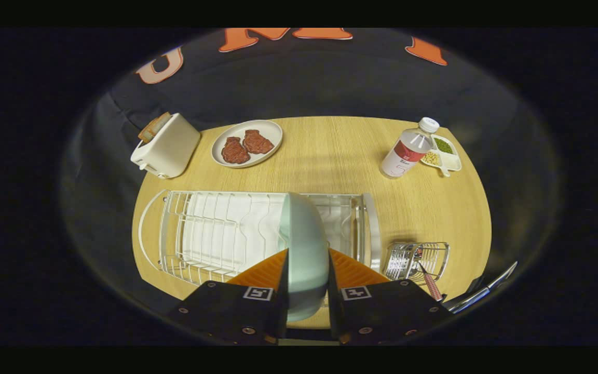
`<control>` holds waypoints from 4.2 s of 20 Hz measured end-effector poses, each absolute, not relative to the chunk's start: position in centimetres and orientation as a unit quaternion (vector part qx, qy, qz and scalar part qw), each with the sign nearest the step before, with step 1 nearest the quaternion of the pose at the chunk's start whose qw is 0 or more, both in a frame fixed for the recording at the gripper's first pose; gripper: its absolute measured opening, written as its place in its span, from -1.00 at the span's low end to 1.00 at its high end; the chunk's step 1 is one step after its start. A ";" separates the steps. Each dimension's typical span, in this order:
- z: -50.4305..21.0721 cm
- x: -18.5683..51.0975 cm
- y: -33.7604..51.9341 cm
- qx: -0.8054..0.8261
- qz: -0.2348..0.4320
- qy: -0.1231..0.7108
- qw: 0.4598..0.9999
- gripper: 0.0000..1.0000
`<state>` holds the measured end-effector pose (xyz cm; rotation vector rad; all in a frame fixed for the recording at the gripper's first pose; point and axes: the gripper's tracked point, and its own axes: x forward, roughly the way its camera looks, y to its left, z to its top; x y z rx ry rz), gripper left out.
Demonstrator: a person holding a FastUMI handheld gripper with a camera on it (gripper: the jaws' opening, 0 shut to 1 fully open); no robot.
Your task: Take the plate from the dish rack, then take the spoon from the basket and place it into the plate.
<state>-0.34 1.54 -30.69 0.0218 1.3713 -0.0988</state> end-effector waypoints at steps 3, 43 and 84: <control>-30.5 -0.5 0.9 -0.003 -0.069 0.630 0.773 -0.43; -21.8 -16.7 -4.0 0.089 -0.113 0.569 0.809 -0.56; -32.0 -15.1 -8.4 0.197 -0.061 0.399 0.893 0.04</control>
